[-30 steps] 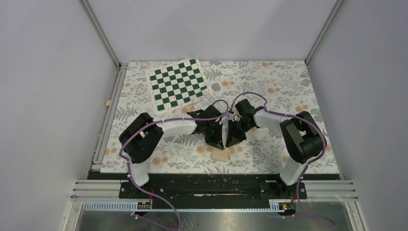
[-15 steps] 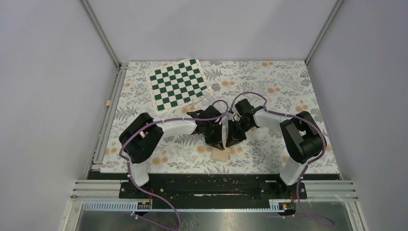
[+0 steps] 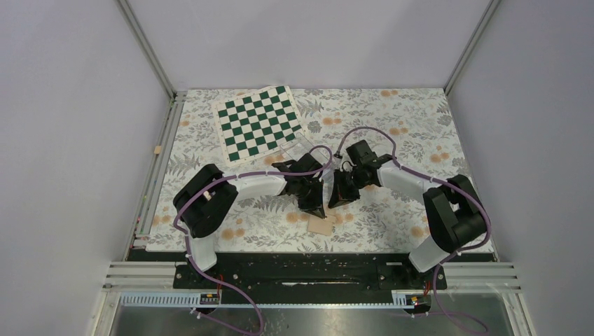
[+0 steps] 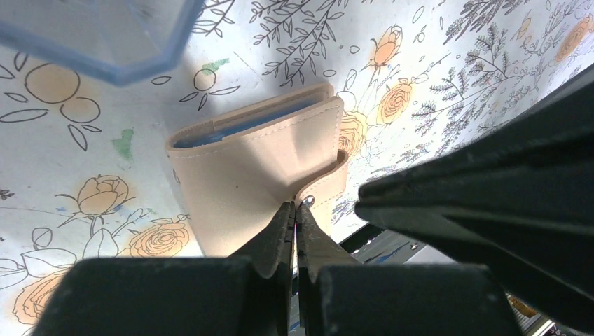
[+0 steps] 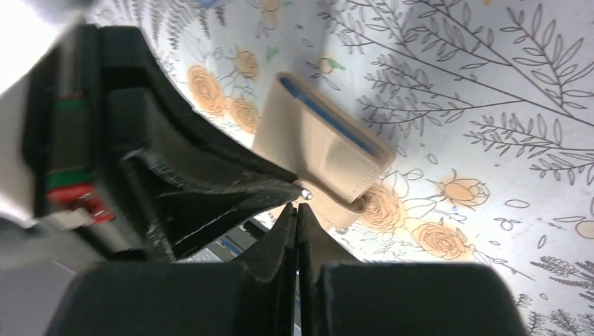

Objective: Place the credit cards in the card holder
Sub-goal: Close the card holder at the center of the board.

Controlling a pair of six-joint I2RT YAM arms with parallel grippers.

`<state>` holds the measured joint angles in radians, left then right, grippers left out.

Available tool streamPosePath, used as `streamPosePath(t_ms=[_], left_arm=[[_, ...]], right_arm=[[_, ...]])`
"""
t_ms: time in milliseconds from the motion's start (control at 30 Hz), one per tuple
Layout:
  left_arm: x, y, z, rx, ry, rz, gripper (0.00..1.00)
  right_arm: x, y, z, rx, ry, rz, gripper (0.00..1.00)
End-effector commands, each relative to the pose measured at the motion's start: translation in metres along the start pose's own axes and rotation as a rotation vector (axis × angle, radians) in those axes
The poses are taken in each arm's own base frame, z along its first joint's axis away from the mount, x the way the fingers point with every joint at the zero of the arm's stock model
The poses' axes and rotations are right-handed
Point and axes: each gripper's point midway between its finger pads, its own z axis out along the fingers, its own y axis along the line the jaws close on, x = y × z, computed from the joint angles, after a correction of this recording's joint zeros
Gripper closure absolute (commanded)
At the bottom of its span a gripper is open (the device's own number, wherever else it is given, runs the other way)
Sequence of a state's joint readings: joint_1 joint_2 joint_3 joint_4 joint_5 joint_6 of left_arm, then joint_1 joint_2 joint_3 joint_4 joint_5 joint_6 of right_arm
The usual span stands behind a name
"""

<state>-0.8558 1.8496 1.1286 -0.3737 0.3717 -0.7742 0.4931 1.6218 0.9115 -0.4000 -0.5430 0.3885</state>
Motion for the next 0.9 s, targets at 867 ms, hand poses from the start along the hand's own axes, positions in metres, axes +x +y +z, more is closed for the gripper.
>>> streamPosePath(t_ms=[867], left_arm=[[0.018, 0.039, 0.012, -0.189, 0.041, 0.028, 1.00]], right_arm=[[0.029, -0.010, 0.025, 0.049, 0.055, -0.041, 1.00]])
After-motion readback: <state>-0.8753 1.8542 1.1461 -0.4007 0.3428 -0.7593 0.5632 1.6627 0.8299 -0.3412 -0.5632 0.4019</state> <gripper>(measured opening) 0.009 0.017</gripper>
